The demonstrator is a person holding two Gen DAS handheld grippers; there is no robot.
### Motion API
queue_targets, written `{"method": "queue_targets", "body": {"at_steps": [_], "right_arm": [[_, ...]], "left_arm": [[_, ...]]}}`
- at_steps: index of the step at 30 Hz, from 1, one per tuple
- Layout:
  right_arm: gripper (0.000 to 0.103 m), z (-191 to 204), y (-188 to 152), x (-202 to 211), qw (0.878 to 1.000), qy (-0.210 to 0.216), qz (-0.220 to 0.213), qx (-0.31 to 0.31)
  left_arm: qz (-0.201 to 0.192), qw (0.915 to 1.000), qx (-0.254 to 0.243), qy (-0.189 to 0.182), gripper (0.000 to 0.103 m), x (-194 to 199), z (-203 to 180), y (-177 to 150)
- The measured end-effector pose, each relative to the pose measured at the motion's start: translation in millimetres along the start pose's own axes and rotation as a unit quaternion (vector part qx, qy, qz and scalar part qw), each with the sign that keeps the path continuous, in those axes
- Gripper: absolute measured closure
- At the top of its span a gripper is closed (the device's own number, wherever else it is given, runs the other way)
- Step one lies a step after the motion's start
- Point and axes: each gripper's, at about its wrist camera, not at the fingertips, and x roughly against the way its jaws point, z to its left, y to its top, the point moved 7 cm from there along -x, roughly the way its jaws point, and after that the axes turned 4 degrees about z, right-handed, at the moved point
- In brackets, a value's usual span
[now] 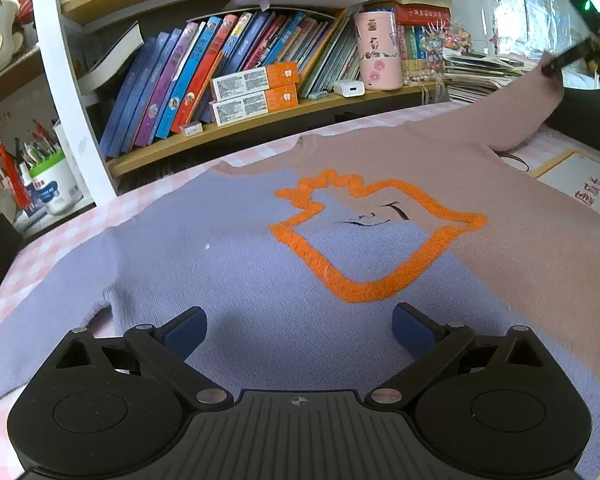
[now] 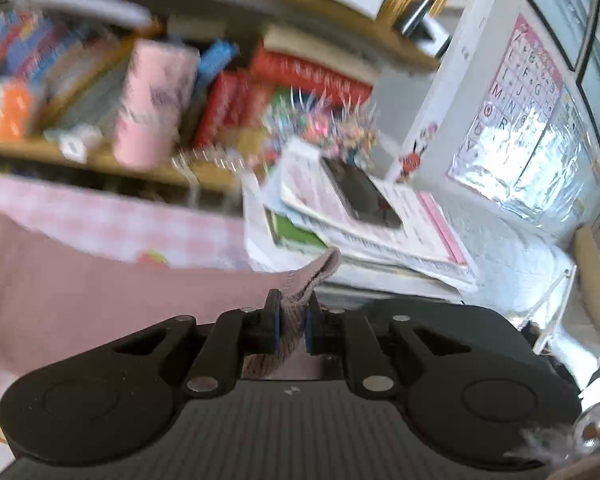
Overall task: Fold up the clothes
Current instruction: 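Grasp the folded pink sleeve cuff with the right gripper and pull it outward, then release the sleeve flat on the mat and withdraw the right gripper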
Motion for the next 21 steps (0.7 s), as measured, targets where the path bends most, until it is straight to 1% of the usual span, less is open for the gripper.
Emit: {"method": "queue_targets", "body": {"at_steps": [2, 4, 5, 8, 9, 12, 14, 15, 17, 18, 19, 21], "right_arm": [[0.09, -1, -2, -20, 1.0, -0.008, 0.011, -0.001], [0.069, -2, -2, -31, 1.0, -0.03, 0.003, 0.0], [0.066, -5, 0, -32, 0.999, -0.052, -0.008, -0.001], [0.065, -12, 1, -20, 0.998, -0.05, -0.028, -0.024], [0.064, -14, -1, -15, 0.998, -0.033, -0.028, -0.041], [0.063, -8, -13, 9, 0.996, 0.041, -0.024, -0.081], [0.062, 13, -29, 31, 0.989, 0.112, -0.013, -0.099], [0.061, 25, -36, 42, 0.985, 0.143, -0.008, -0.098], [0.056, 57, -53, 67, 0.977, 0.202, -0.005, -0.073], [0.052, 74, -61, 80, 0.974, 0.222, -0.007, -0.051], [0.05, 92, -68, 90, 0.97, 0.241, -0.008, -0.027], [0.05, 123, -80, 107, 0.962, 0.274, -0.007, 0.009]], "left_arm": [[0.002, 1.0, 0.004, -0.003, 0.001, -1, 2, 0], [0.005, 0.9999, 0.009, -0.006, 0.001, -2, 3, 0], [0.006, 0.9999, 0.011, -0.007, 0.001, -2, 4, 0], [0.007, 0.9999, 0.013, -0.008, 0.001, -2, 4, -1], [0.007, 0.9999, 0.013, -0.009, 0.001, -2, 4, -1], [0.004, 0.9999, 0.012, -0.007, 0.001, 0, 5, 0], [-0.004, 1.0, 0.003, 0.004, 0.001, 5, 6, 0], [-0.009, 0.9999, -0.002, 0.009, 0.001, 8, 7, 0], [-0.019, 0.9995, -0.011, 0.023, 0.001, 15, 10, 1], [-0.024, 0.9992, -0.008, 0.03, 0.002, 21, 15, 1], [-0.028, 0.999, 0.0, 0.035, 0.002, 28, 22, 2], [-0.036, 0.9981, 0.025, 0.044, 0.003, 40, 36, 2]]}}
